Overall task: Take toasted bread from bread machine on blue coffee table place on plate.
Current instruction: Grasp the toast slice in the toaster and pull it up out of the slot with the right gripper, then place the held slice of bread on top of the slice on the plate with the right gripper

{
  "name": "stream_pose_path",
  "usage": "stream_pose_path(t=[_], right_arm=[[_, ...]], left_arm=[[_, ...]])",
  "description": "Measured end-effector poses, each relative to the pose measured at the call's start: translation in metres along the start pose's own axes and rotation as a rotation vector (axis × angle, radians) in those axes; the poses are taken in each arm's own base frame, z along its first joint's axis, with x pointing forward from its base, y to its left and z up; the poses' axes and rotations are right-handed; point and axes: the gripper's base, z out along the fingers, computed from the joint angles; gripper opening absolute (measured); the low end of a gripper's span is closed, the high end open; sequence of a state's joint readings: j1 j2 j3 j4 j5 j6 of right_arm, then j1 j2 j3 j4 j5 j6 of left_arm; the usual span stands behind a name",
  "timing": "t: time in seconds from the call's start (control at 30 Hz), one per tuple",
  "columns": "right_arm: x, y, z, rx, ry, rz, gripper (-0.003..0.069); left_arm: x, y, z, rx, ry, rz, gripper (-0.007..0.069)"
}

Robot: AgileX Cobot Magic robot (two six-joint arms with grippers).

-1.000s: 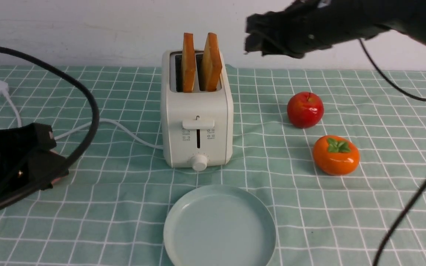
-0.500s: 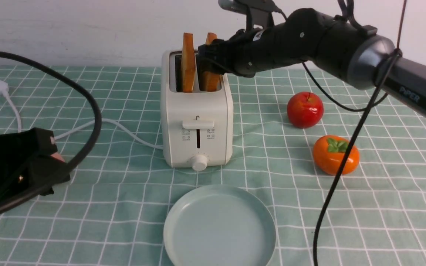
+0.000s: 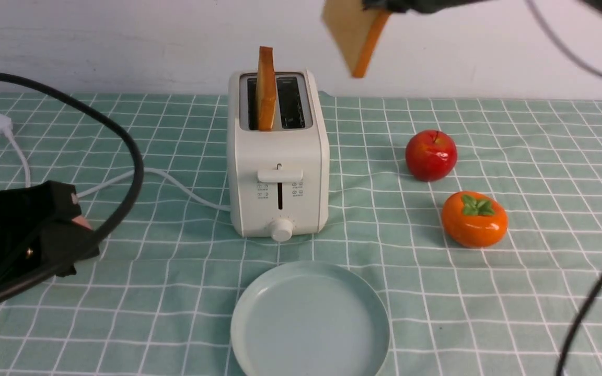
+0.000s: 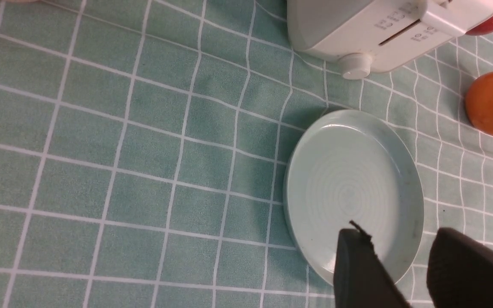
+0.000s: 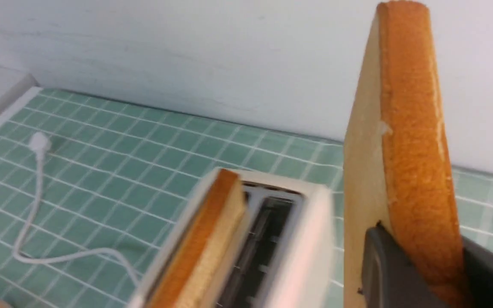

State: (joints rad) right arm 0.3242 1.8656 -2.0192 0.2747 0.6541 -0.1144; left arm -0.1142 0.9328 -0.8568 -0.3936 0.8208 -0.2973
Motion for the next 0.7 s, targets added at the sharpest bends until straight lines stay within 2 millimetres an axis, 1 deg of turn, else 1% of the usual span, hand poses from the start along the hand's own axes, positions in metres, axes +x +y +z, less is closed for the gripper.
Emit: stream_pose_path(t=[0.07, 0.1, 0.13, 0.17, 0.2, 0.23, 0.27, 0.3, 0.33, 0.37, 0.4, 0.43, 0.5, 0.6, 0.63, 0.7], right_arm=[[-0.006, -0.018, -0.039, 0.060, 0.101, -0.005, 0.0109], [-0.002, -0.023, -0.049, 0.076, 0.175, 0.017, 0.0109], [0.007, -0.028, -0.055, 0.088, 0.284, 0.049, 0.0109], [0.017, -0.031, -0.057, 0.094, 0.378, 0.079, 0.0109], [0.017, -0.031, -0.057, 0.096, 0.378, 0.079, 0.0109], [0.033, -0.035, -0.052, 0.102, 0.488, 0.113, 0.0109], [0.041, -0.036, -0.049, 0.104, 0.527, 0.123, 0.0109], [0.066, -0.038, -0.038, 0.092, 0.628, 0.160, 0.0109], [0.072, -0.038, -0.034, 0.090, 0.654, 0.173, 0.0109], [0.099, -0.033, -0.024, 0.037, 0.749, 0.222, 0.0109], [0.106, -0.032, -0.021, 0.029, 0.773, 0.229, 0.0109], [0.129, -0.022, -0.014, -0.049, 0.846, 0.268, 0.0109], [0.151, -0.002, -0.009, -0.200, 0.904, 0.314, 0.0109], [0.169, 0.030, -0.007, -0.475, 0.901, 0.332, 0.0109], [0.172, 0.037, -0.006, -0.542, 0.883, 0.339, 0.0109], [0.171, 0.050, -0.006, -0.682, 0.804, 0.341, 0.0109]], left_arm=[[0.000, 0.000, 0.000, 0.000, 0.000, 0.000, 0.0238], [0.000, 0.000, 0.000, 0.000, 0.000, 0.000, 0.0238], [0.000, 0.000, 0.000, 0.000, 0.000, 0.000, 0.0238], [0.000, 0.000, 0.000, 0.000, 0.000, 0.000, 0.0238], [0.000, 0.000, 0.000, 0.000, 0.000, 0.000, 0.0238], [0.000, 0.000, 0.000, 0.000, 0.000, 0.000, 0.0238], [0.000, 0.000, 0.000, 0.000, 0.001, 0.000, 0.0238], [0.000, 0.000, 0.000, -0.002, 0.005, 0.000, 0.0238], [0.001, 0.000, 0.000, -0.002, 0.006, 0.000, 0.0238], [0.001, 0.000, 0.000, -0.003, 0.011, 0.000, 0.0238], [0.001, 0.000, 0.000, -0.004, 0.012, 0.000, 0.0238], [0.001, 0.000, 0.000, -0.004, 0.015, -0.001, 0.0238], [0.002, 0.000, 0.000, -0.004, 0.022, -0.002, 0.0238], [0.003, 0.001, 0.000, -0.006, 0.029, -0.002, 0.0238], [0.003, 0.001, 0.000, -0.007, 0.031, -0.002, 0.0238], [0.003, 0.001, 0.000, -0.007, 0.036, -0.003, 0.0238]])
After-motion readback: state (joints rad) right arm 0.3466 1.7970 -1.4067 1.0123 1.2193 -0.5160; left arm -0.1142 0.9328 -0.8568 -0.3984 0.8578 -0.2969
